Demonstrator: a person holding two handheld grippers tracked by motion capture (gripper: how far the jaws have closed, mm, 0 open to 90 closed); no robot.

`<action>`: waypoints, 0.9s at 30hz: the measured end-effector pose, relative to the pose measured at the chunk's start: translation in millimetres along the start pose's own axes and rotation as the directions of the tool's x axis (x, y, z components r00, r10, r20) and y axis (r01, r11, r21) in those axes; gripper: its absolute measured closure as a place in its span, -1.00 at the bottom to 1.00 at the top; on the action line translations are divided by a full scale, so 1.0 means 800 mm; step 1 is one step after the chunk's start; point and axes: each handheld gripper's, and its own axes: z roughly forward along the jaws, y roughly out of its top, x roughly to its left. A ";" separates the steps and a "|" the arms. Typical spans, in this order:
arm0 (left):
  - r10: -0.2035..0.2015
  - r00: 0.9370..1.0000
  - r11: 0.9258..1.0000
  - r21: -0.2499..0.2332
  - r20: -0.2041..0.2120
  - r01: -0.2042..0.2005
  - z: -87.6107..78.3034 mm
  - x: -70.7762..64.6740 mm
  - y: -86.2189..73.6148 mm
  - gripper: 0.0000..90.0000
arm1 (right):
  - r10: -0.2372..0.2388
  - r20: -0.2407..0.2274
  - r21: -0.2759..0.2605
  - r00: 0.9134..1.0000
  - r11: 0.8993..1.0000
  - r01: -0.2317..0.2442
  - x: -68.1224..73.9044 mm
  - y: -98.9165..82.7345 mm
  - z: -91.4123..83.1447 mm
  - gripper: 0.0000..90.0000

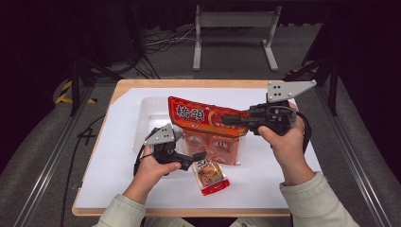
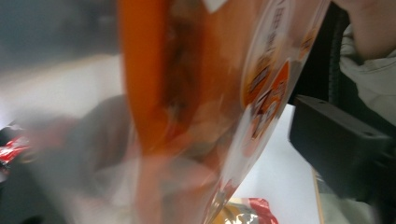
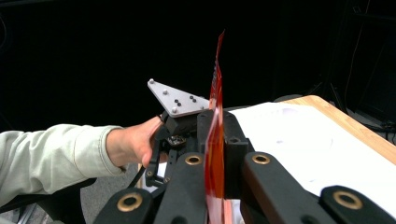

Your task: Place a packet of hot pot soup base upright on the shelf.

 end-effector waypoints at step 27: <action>0.052 0.983 0.993 -0.114 0.177 -0.032 0.003 -0.002 0.000 0.53 | 0.052 -0.040 -0.094 0.998 0.994 -0.055 -0.020 -0.023 0.003 1.00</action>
